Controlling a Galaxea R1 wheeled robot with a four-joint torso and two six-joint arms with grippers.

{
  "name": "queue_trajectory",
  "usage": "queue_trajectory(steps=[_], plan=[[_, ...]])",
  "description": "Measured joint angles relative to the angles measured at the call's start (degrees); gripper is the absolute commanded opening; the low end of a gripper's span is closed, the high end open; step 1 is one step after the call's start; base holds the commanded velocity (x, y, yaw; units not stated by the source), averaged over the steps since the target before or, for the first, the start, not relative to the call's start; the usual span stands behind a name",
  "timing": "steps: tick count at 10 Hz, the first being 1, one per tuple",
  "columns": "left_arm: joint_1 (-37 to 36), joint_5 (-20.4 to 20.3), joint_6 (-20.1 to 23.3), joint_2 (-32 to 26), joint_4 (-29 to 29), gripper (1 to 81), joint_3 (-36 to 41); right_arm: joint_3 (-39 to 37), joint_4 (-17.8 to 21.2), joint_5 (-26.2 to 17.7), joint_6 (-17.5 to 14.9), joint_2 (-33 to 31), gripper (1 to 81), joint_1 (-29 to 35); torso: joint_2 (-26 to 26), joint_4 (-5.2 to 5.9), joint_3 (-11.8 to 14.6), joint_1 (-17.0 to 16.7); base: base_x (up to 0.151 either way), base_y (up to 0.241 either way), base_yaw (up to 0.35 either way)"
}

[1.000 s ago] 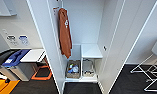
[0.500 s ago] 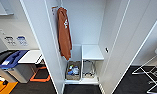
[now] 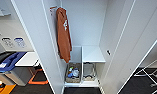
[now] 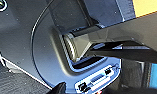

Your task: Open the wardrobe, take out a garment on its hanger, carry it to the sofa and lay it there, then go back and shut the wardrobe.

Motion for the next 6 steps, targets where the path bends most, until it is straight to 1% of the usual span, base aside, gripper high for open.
queue_trajectory(steps=[3, 5, 6], plan=[[0.1, 0.0, 0.0, 0.0, 0.0, 81.1, 0.0, 0.0, 0.0, 0.0, 0.0, 0.0, 81.1, 0.0, 0.0, 0.0, 0.0, 0.0, 0.122, 0.0, 0.0], [0.1, -0.1, 0.0, 0.0, 0.0, 81.1, 0.0, 0.0, 0.0, 0.0, 0.0, 0.0, 81.1, 0.0, 0.0, 0.0, 0.0, 0.0, 0.104, 0.0, 0.0], [0.1, -0.1, 0.0, 0.0, 0.0, 81.1, 0.0, 0.0, 0.0, 0.0, 0.0, 0.0, 81.1, 0.1, 0.0, 0.0, 0.0, 0.0, 0.0, 0.0, 0.0]])
